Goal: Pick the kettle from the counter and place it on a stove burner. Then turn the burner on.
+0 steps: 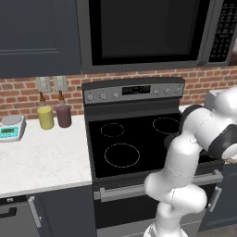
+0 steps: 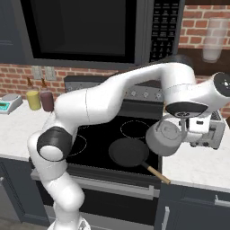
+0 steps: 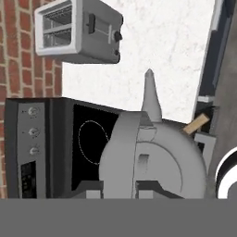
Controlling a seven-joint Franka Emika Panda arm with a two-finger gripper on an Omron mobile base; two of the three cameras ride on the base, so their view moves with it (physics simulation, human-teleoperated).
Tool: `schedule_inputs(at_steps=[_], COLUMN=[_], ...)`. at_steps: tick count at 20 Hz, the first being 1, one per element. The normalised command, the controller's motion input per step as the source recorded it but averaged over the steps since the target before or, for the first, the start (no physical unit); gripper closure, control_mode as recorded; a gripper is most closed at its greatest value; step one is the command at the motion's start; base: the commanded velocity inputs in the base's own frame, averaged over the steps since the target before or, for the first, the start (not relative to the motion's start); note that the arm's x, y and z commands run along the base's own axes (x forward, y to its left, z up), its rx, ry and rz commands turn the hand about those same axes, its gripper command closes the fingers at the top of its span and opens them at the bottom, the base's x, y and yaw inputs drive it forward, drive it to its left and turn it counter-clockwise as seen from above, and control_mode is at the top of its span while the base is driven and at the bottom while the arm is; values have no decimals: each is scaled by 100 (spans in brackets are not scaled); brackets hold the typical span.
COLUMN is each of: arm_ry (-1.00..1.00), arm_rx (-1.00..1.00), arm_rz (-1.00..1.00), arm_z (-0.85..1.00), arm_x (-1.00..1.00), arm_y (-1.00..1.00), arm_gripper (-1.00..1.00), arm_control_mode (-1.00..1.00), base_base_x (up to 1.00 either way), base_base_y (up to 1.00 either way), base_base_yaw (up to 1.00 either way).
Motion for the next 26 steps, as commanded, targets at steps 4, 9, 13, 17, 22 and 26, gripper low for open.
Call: schedule_inputs(at_steps=[4, 9, 13, 17, 22, 26], arm_ry=[-2, 0, 0, -1, -1, 0], arm_rx=[-13, -15, -17, -18, -14, -12], arm_rz=[24, 37, 44, 40, 34, 35], arm_z=[9, 0, 4, 35, 18, 4], arm_x=[0, 3, 11, 7, 2, 13], arm_y=[100, 100, 100, 100, 100, 100], arm_gripper=[100, 100, 100, 100, 100, 100], arm_control_mode=[-100, -100, -100, -100, -100, -100], base_base_x=[0, 0, 0, 0, 0, 0], base_base_y=[0, 0, 0, 0, 0, 0], base_base_yaw=[0, 0, 0, 0, 0, 0])
